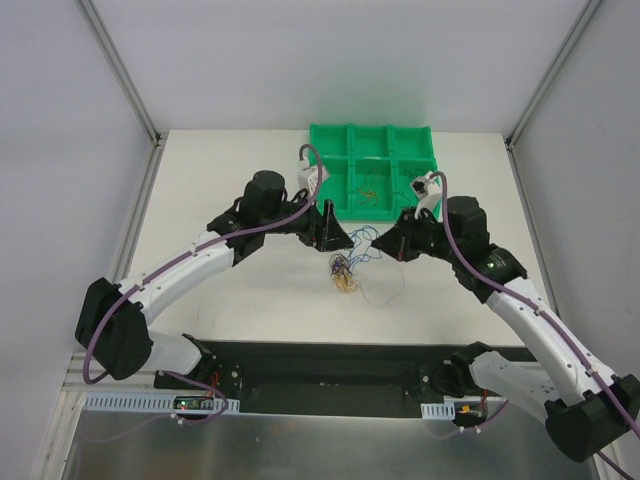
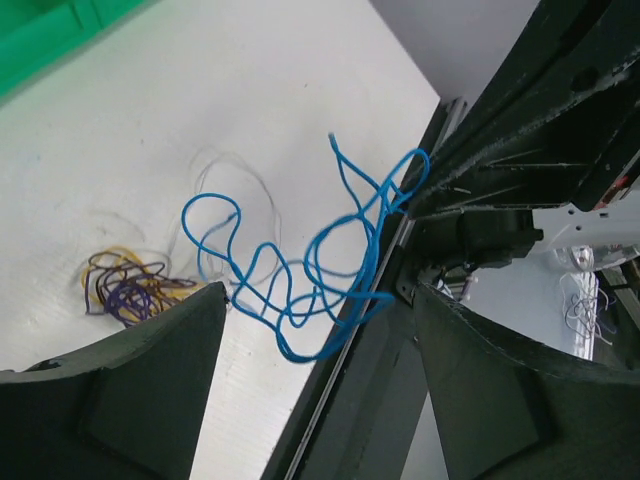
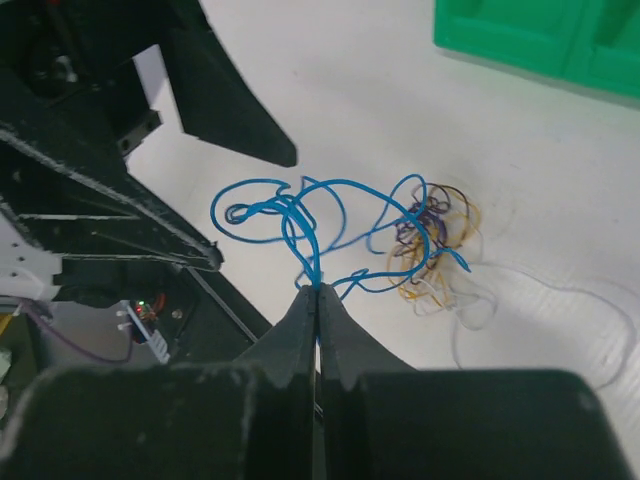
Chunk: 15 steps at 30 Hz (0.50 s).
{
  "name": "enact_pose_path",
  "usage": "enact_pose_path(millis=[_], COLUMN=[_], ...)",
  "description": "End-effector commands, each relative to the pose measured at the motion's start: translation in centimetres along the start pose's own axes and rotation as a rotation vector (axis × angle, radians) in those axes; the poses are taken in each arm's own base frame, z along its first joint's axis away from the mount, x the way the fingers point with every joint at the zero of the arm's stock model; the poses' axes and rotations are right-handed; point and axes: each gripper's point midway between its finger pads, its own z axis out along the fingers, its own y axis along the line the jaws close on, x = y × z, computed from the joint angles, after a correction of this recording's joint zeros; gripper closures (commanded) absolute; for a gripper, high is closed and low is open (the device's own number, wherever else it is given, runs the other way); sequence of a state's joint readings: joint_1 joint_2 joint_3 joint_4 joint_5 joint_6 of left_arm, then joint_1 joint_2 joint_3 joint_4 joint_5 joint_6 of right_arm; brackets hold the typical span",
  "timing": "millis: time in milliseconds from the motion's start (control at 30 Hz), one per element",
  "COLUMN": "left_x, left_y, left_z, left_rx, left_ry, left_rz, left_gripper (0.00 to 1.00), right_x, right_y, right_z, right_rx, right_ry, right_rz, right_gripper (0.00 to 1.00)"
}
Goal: Untangle the cables
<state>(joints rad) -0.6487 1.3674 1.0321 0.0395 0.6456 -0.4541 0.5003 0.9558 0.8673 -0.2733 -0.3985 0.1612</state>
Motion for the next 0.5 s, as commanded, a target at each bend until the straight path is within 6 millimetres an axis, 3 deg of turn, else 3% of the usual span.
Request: enact_pose_path(millis=[0,167,200,267,333,467], left_x=[-3.8,-3.9,-3.7,-3.3,-2.9,-2.3], left_y=[-2.7,-1.6,-1.6,-1.4,-0.1,4.1], left_z=[-0.9,-0.3,-0.1,0.0,-0.3,-3.2], left_rx=[0.055,0.006,0.014,0.010,-0.067,-0.362], left_ry=[-0.144,-0.136,-0.123,-0.102,-0.093,-0.094], left_rz=[0.120,0.080,0.074,0.064,0.054,0.102], left_gripper=[0.23,0.26,0.31,0.53,0.69,0.85], right_x=[-2.7,-3.6,-3.6,-3.7,-3.7,-3.7], right_y=[5.0,7.1,7.2,7.1,6.8,5.5], right_z=[-2.1,-2.6,-2.6,-2.7,-2.9,-3.3], right_rx=[-0.179,-0.278,-0.283,-0.274,-0.255,-0.169], right_ry=[-0.046,-0.059,-0.060,-0.070,-0.078,-0.095], right_rz=[-0.031,-0.032,-0.027,-0.030,-0.036,-0.073], right_gripper=[0.99,0.99,0.99,0.99,0.99,0.99])
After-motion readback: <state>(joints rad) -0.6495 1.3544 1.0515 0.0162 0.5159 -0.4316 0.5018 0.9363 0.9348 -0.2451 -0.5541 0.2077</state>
